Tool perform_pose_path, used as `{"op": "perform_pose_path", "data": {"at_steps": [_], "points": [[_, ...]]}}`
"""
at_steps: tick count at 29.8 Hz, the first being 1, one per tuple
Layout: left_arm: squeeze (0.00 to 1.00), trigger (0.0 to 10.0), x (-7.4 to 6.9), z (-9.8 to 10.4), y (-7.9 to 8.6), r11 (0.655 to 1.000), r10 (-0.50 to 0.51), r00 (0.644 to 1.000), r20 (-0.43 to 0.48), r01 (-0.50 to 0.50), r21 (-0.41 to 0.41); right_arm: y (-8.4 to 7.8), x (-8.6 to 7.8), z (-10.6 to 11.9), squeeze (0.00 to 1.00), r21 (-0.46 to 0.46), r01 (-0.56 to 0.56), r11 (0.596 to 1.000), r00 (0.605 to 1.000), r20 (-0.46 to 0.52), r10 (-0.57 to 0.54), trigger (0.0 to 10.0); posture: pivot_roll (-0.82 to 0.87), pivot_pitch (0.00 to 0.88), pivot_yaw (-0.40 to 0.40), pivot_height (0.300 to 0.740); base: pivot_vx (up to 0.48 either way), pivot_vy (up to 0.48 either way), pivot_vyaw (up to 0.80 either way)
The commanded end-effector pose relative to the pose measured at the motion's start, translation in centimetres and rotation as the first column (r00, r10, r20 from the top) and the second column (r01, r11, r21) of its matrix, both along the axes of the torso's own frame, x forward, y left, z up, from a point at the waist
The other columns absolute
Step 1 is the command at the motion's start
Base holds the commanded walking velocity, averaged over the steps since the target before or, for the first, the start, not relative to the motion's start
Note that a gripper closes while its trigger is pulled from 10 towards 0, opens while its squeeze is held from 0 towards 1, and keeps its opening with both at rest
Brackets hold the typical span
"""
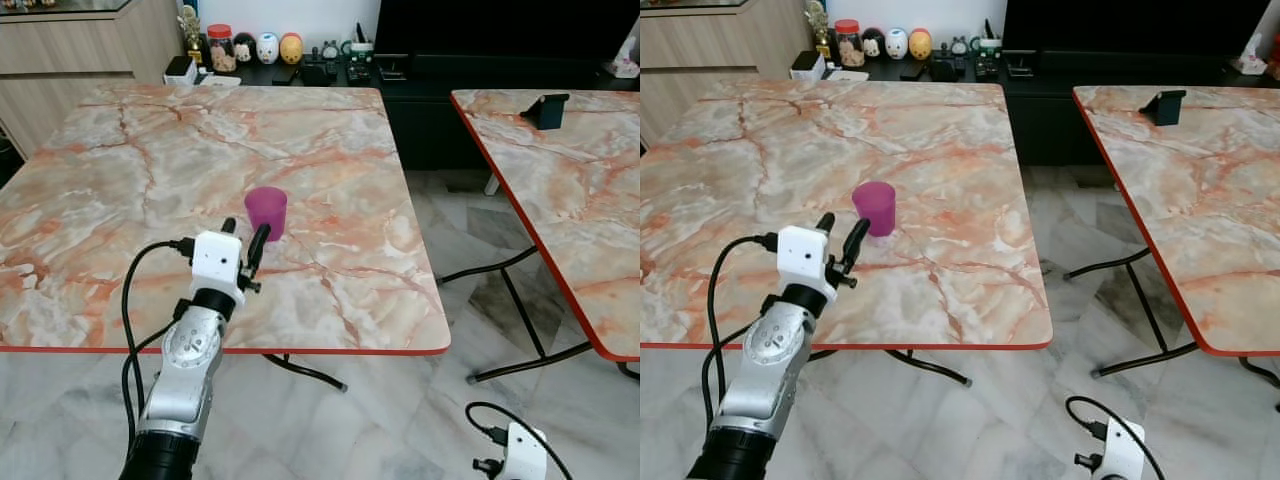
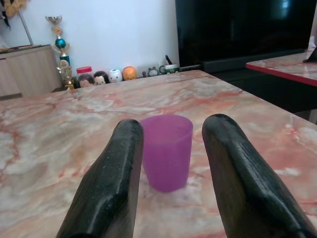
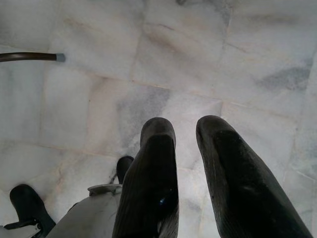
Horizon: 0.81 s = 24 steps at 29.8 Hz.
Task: Setting the table
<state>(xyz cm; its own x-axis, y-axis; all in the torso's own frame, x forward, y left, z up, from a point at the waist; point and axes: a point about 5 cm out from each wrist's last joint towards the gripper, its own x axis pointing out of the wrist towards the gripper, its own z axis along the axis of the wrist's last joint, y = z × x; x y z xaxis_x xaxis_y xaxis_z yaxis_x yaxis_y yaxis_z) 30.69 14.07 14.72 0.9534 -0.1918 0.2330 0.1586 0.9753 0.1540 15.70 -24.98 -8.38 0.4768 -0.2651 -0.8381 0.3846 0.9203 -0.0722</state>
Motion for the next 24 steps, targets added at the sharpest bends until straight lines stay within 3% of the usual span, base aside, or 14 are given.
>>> {"op": "perform_pose_path", "data": {"at_steps": [1, 6, 24], "points": [[0.0, 10.0, 0.32, -0.33, 0.41, 1.0, 0.016, 1.0, -0.02, -0.016, -0.005, -0.16, -0.06, 0.03, 0.0, 0.001, 0.025, 1.0, 1.0, 0.008, -0.025, 10.0, 0.01, 0.0, -0.027, 0.74, 0.0, 0.0, 0.0], [0.0, 10.0, 0.38, -0.38, 0.7, 0.999, 0.035, 0.999, -0.017, -0.035, -0.008, -0.2, -0.05, 0.05, 0.0, -0.001, 0.025, 1.0, 1.0, 0.011, -0.025, 10.0, 0.01, 0.0, -0.029, 0.74, 0.096, 0.0, 0.0], [0.0, 10.0, 0.38, -0.13, 0.64, 1.0, 0.025, 1.0, 0.006, -0.025, 0.0, -0.11, -0.03, 0.02, 0.0, 0.009, 0.032, 0.999, 0.999, 0.011, -0.032, 10.0, 0.01, 0.0, -0.024, 0.74, 0.288, 0.0, 0.0]]}}
